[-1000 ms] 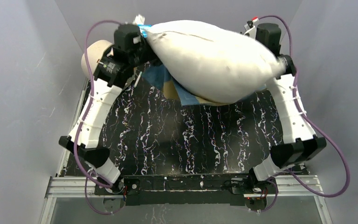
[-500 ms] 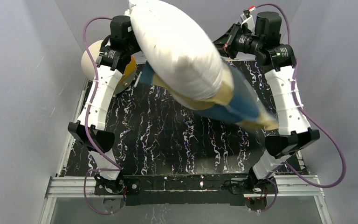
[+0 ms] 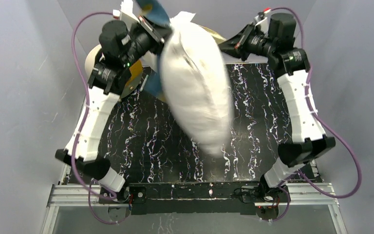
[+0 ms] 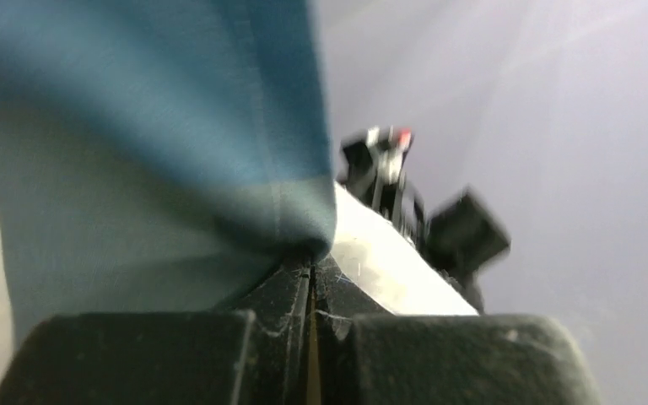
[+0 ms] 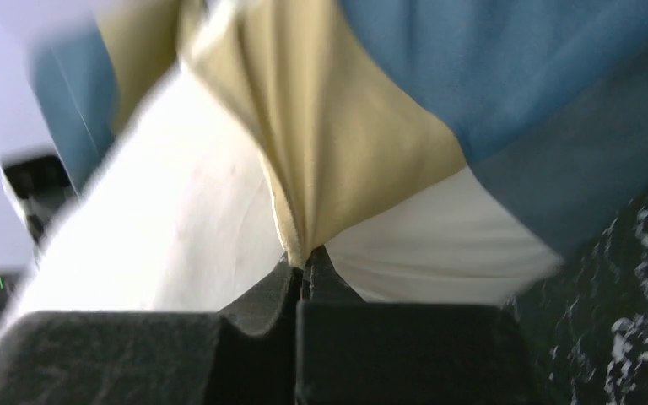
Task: Put the pillow into the pillowcase
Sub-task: Stuff the pillow into the pillowcase.
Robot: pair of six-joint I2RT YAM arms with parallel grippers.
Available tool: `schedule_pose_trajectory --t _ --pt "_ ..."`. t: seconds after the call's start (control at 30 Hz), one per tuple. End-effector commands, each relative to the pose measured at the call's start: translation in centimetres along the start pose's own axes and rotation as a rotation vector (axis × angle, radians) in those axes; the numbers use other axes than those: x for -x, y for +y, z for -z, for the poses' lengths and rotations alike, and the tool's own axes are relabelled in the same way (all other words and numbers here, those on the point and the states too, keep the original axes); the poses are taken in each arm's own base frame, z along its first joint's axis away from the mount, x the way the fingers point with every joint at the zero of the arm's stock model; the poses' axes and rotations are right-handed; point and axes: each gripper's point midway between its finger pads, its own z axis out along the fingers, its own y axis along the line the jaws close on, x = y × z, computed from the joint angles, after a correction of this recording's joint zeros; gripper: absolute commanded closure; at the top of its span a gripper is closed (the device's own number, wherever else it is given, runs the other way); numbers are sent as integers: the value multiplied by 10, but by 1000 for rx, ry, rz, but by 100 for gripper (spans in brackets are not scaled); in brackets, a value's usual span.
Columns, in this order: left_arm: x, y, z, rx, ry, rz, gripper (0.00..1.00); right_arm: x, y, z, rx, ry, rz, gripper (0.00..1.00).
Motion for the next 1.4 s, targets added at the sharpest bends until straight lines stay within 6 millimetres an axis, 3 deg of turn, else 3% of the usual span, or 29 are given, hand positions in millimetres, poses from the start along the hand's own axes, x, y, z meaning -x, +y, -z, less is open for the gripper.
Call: schedule_pose_trajectory --t 0.0,0.2,0.37,0.47,0.6,0.73,0.9,1.0,1.07,1.1,1.17,1.23,1.3,1.37 --pt "-51 -9 48 8 97 -44 100 77 40 15 131 -211 89 99" --pt "-47 -7 52 36 85 -80 100 80 12 0 87 -216 21 99" --pt "-35 19 26 118 36 -156 100 80 1 -8 63 -186 -11 99" --pt "-32 31 7 137 46 -186 100 78 -4 -4 38 -199 14 99" --pt "-36 55 -4 184 70 -225 100 69 -23 3 -28 -195 53 99" --pt "-56 108 -12 262 154 -201 100 57 -52 18 -149 -222 96 99" --pt "-89 194 -2 389 282 -120 100 21 -120 31 -315 -180 137 99" --pt "-112 228 13 426 327 -113 100 6 -166 34 -439 -118 206 99" --pt "-129 243 23 423 353 -96 100 -5 -188 38 -515 -36 251 87" --pt "-135 249 26 418 360 -89 100 -11 -188 40 -523 8 274 76" --pt "-144 259 33 424 374 -86 100 -20 -175 45 -526 45 334 59" --pt "-152 269 38 437 396 -85 100 -31 -148 42 -510 38 423 46" --pt "-157 273 40 434 404 -75 100 -53 -126 32 -483 59 522 29" --pt "-162 279 43 438 412 -61 100 -76 -116 22 -484 77 599 20"
